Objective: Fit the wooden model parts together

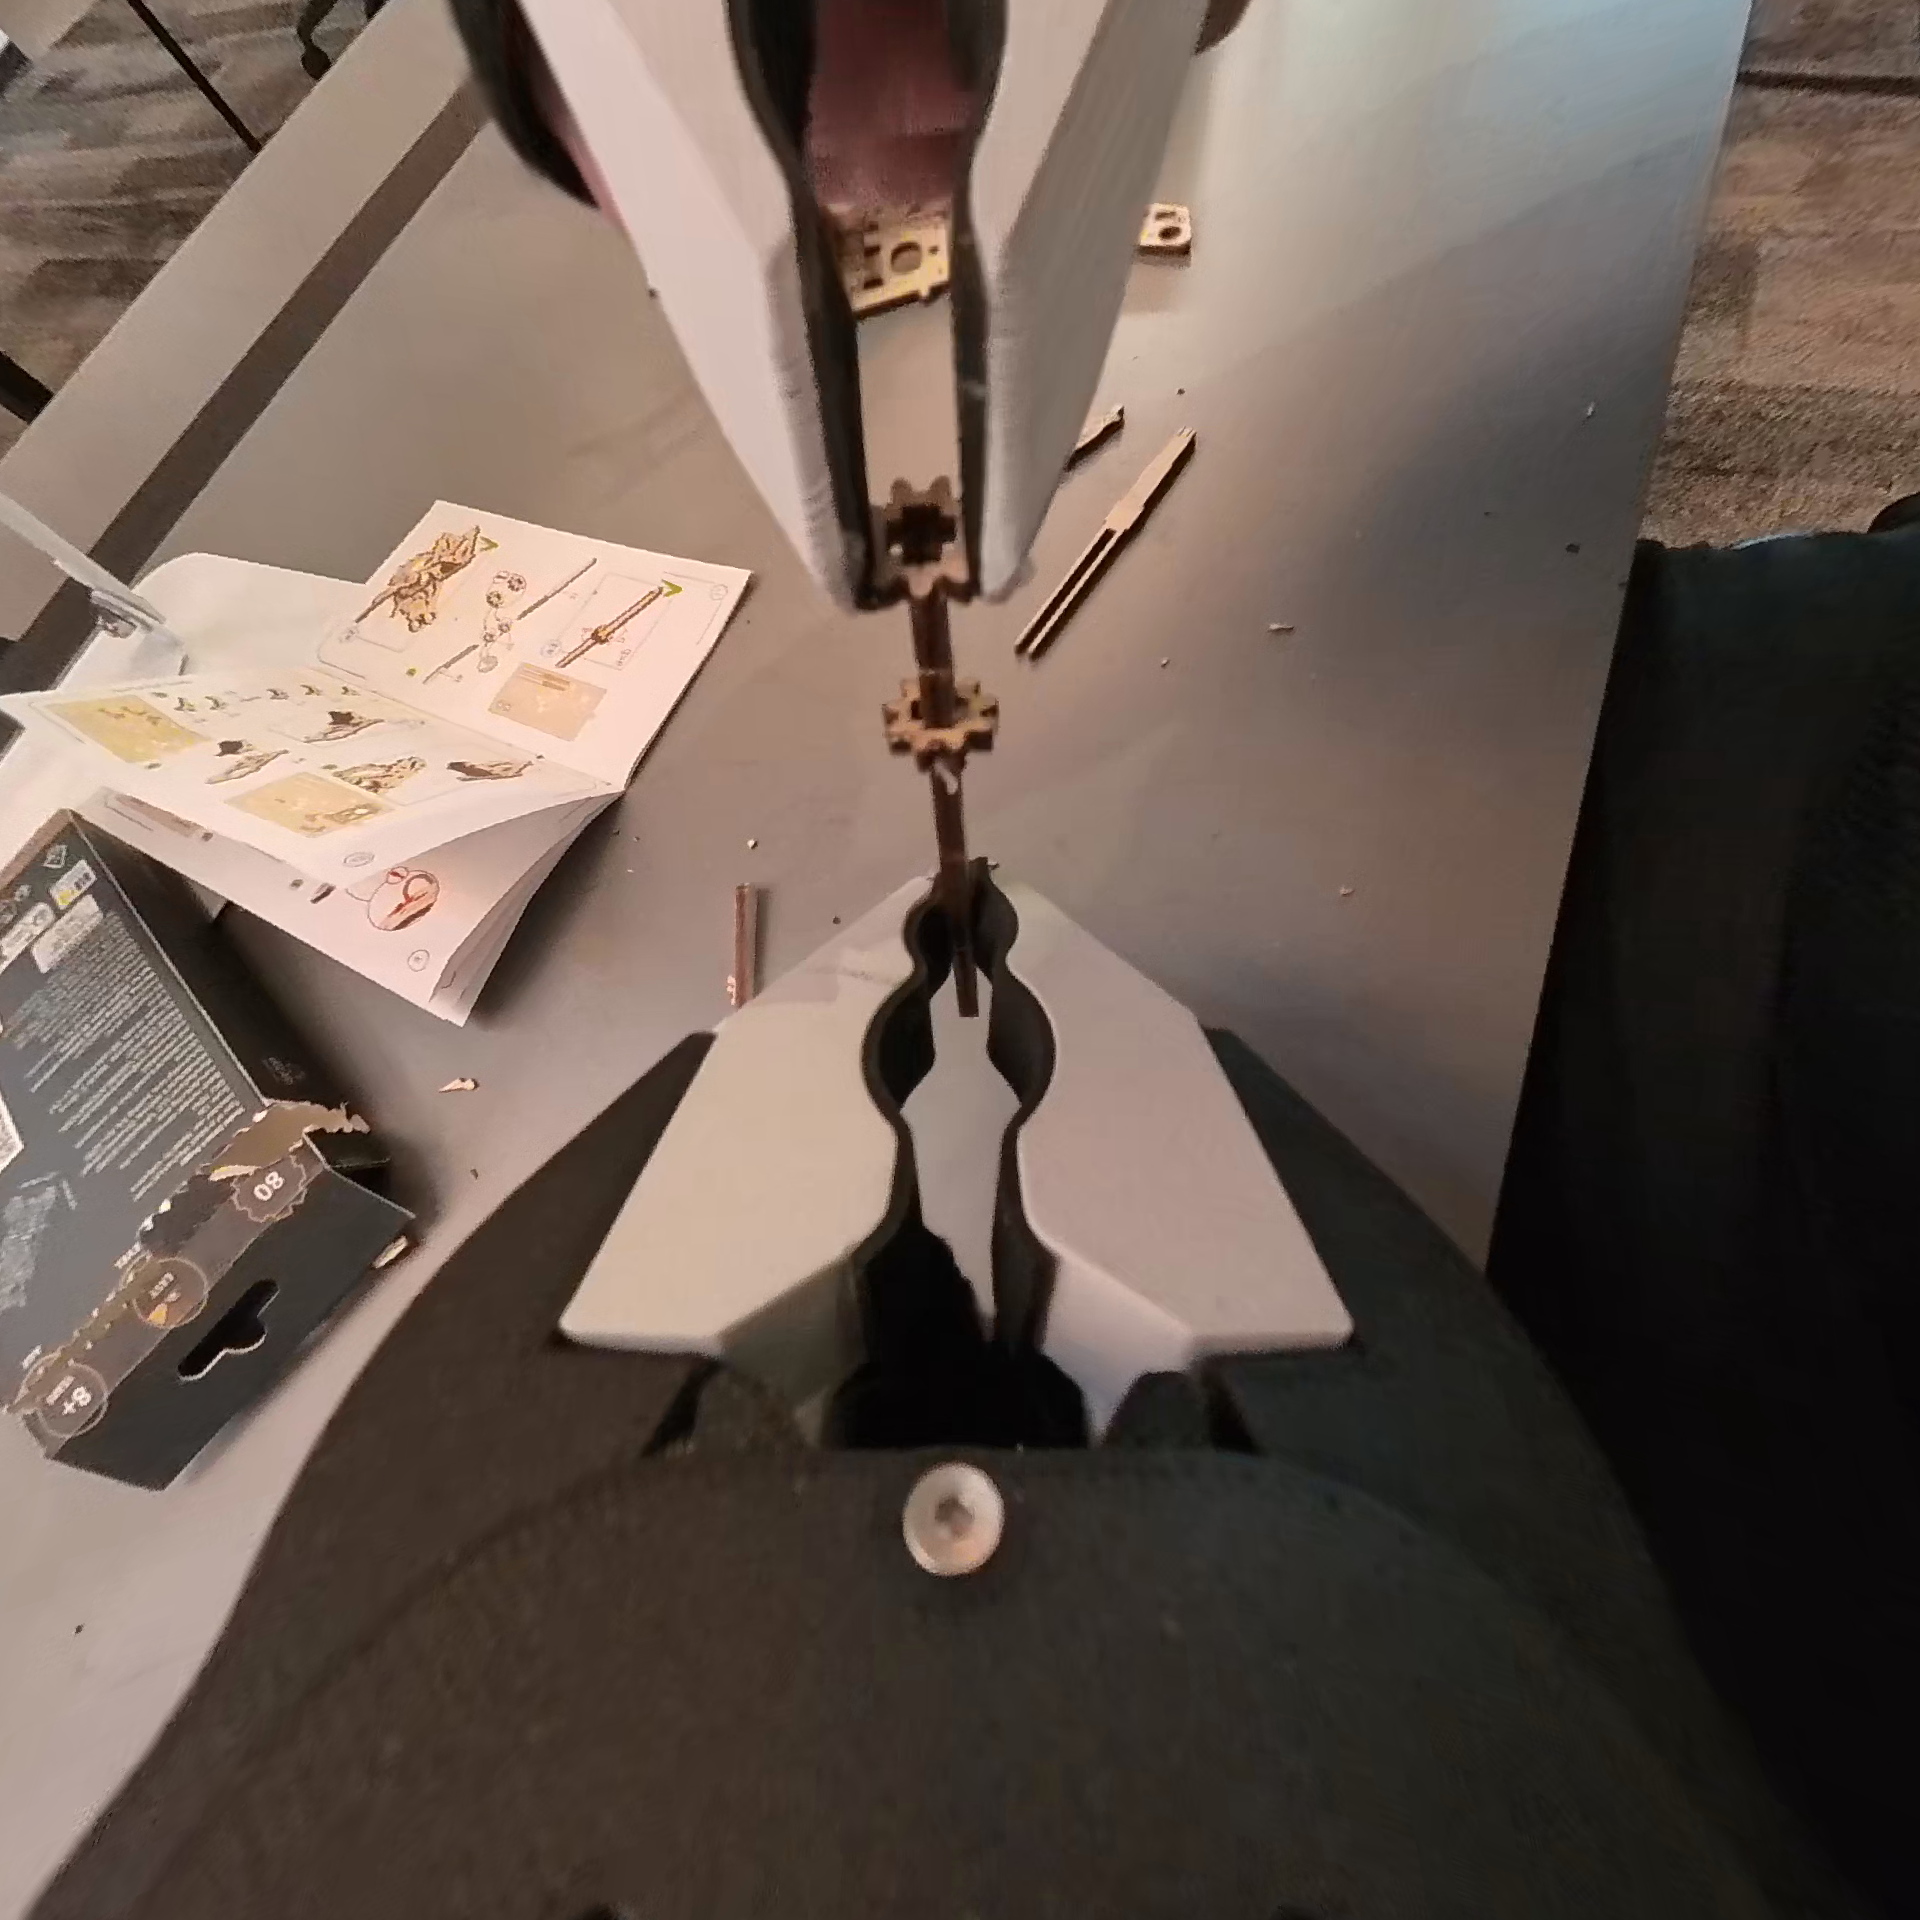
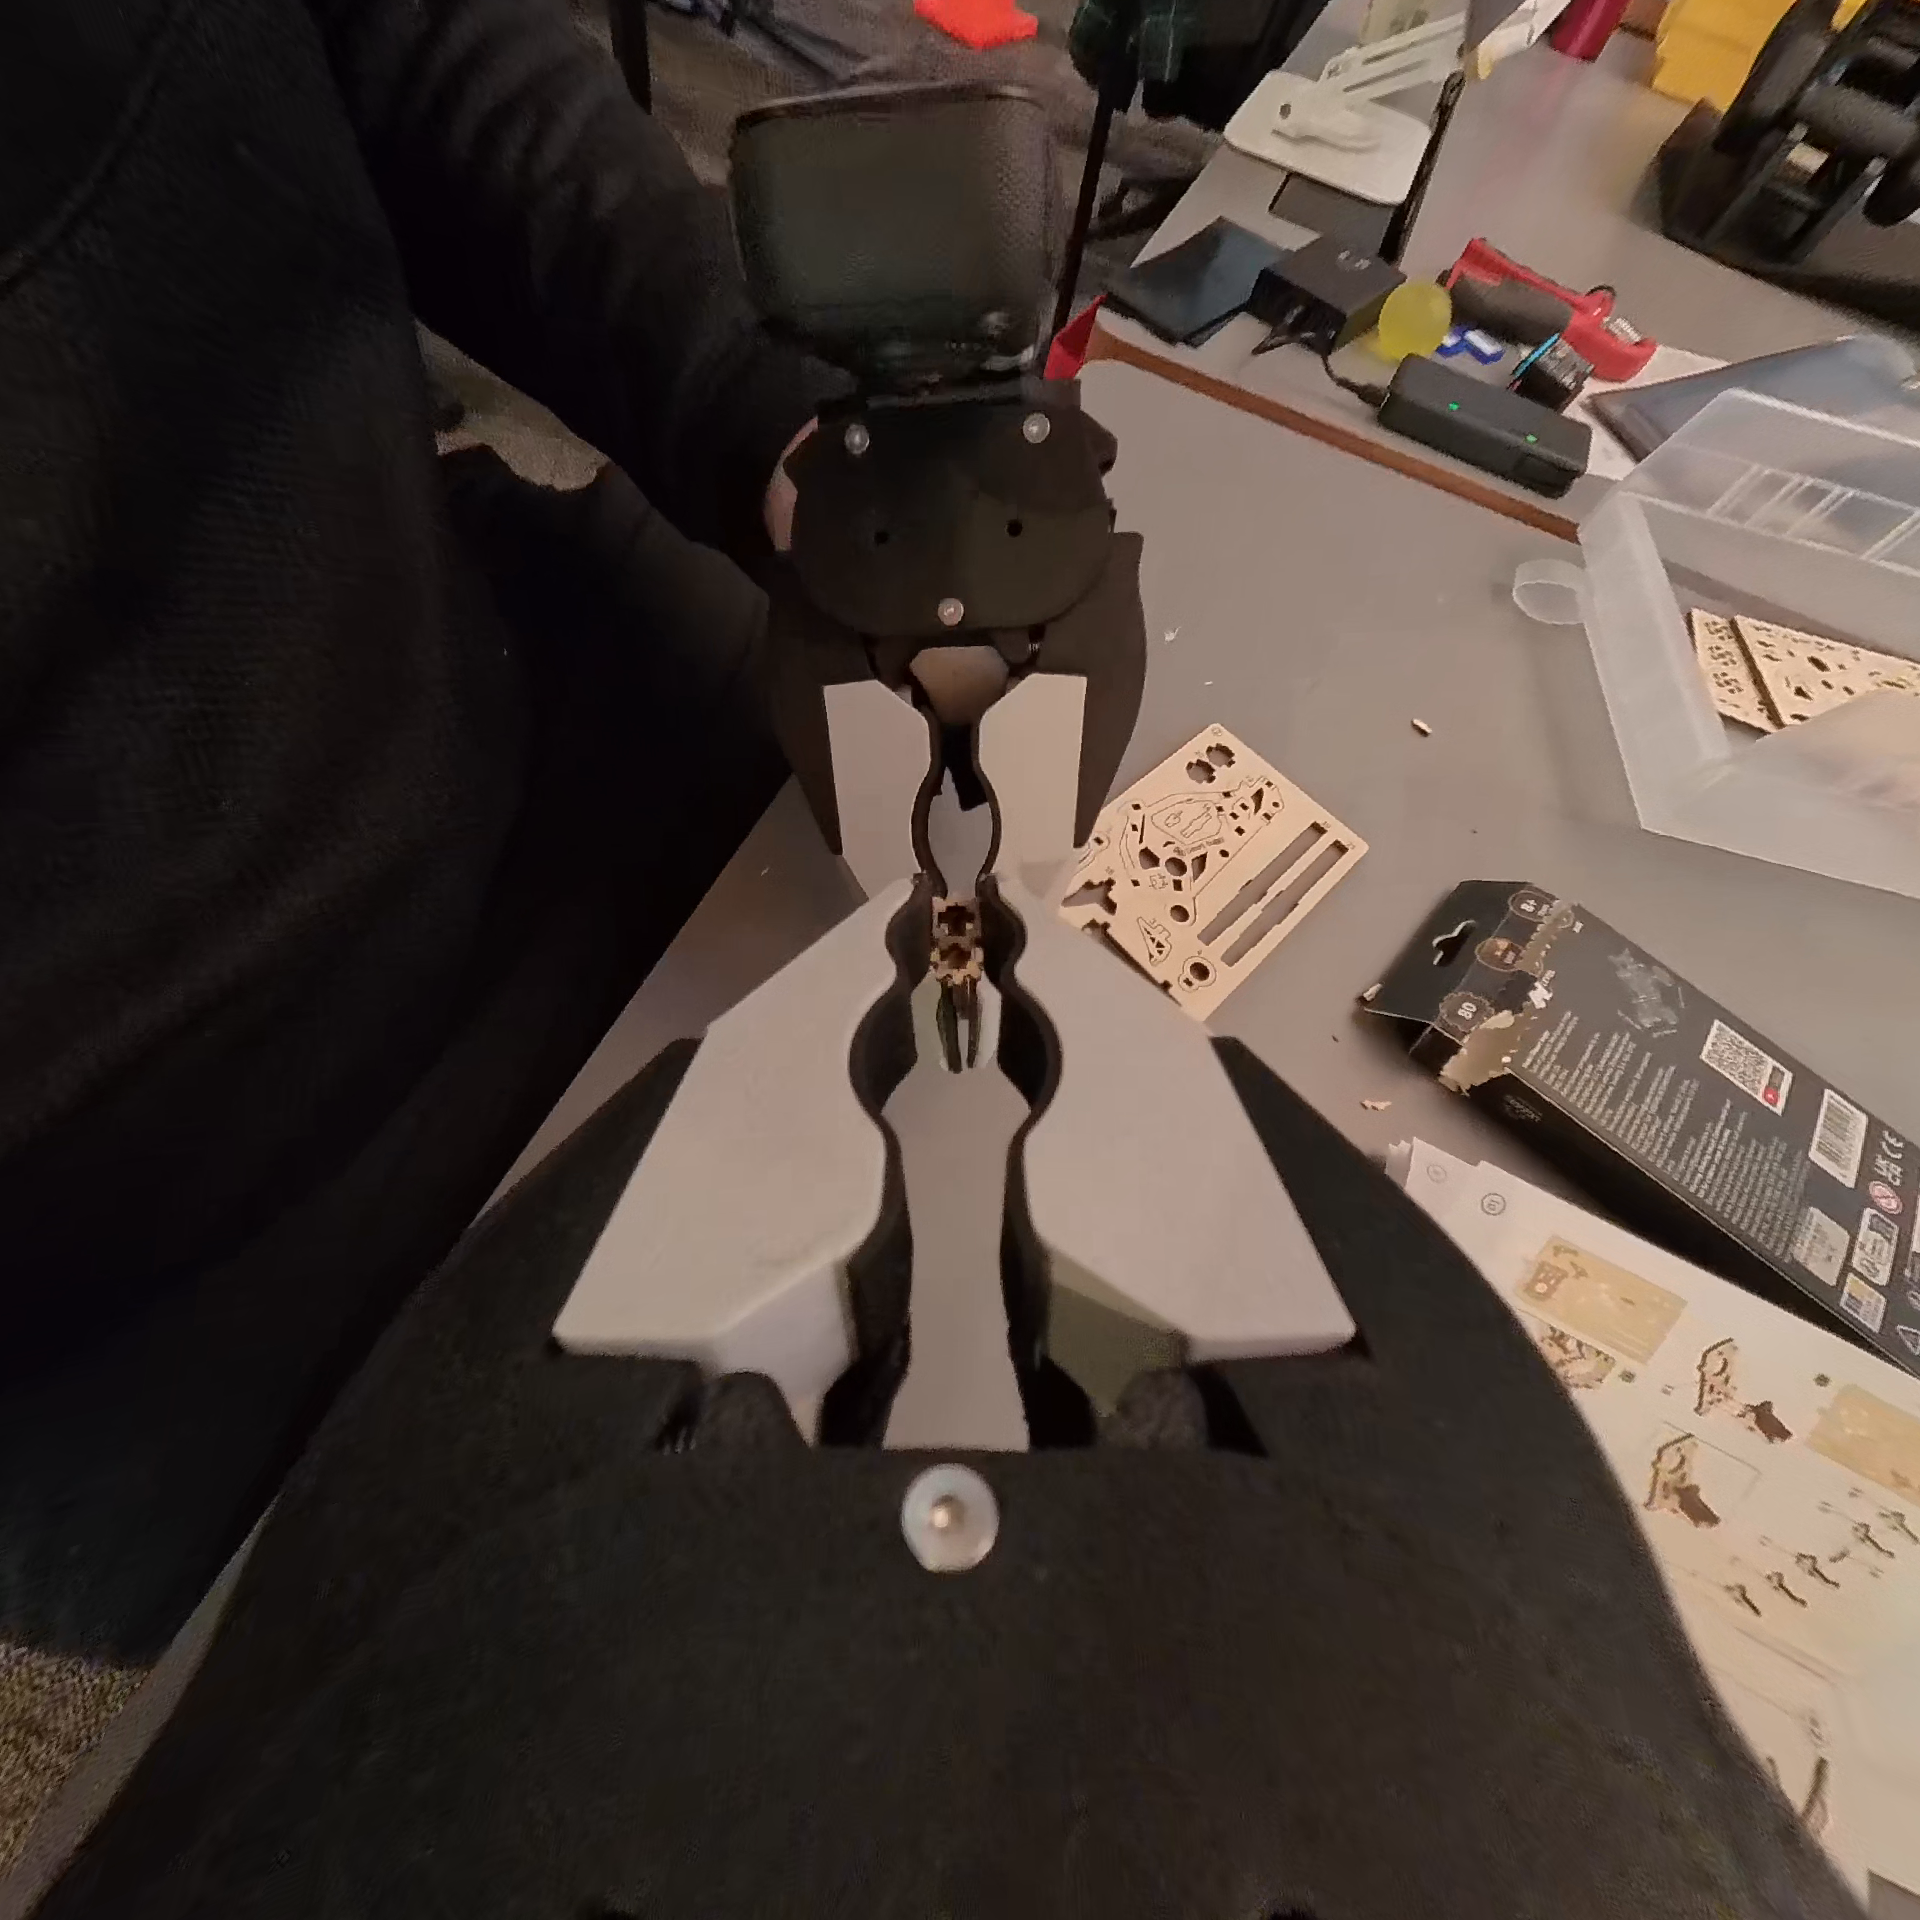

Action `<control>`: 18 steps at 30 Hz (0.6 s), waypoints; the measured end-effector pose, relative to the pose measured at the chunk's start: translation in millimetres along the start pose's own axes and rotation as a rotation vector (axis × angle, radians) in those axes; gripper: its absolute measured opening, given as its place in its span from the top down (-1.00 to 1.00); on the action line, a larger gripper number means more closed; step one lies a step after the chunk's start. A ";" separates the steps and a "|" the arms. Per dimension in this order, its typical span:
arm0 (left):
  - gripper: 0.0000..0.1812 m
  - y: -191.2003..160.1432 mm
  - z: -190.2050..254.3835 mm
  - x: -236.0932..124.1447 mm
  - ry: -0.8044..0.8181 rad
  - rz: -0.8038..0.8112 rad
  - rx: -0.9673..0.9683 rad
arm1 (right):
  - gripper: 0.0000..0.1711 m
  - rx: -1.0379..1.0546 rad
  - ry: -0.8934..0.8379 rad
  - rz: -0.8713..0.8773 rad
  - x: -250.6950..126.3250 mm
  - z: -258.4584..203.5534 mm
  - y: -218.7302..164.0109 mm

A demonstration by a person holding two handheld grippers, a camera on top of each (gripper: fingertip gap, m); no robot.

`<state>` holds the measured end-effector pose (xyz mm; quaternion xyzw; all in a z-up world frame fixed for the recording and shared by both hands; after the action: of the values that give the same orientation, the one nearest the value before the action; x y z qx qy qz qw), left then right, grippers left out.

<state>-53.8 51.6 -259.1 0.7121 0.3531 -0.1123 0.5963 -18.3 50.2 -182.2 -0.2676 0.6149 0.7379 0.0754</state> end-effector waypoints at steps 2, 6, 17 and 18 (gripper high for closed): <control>0.99 2.7 0.8 -0.1 -0.008 0.015 -0.009 | 0.93 0.021 0.003 0.034 -3.3 -0.3 1.3; 0.98 5.8 2.1 0.7 -0.013 0.029 -0.020 | 0.93 0.039 -0.001 0.052 -8.4 -1.2 -1.4; 0.99 18.9 6.8 1.9 -0.059 0.132 -0.120 | 0.86 0.107 -0.048 0.189 -14.8 -3.8 2.7; 0.99 19.8 7.6 2.4 -0.061 0.138 -0.124 | 0.87 0.109 -0.056 0.193 -15.8 -4.4 2.5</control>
<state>-37.5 44.7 -247.2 0.6925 0.2912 -0.0707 0.6562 -4.7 48.9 -172.8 -0.1818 0.6748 0.7143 0.0356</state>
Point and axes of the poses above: each gripper's, where its closed fingertips meet, x out along the fingers, y out of its top, z = x × y across the jaws, the point moved 3 cm from there along -x, back along the fingers, and after that the axes turned 3 degrees about x, right-handed, at the moved point
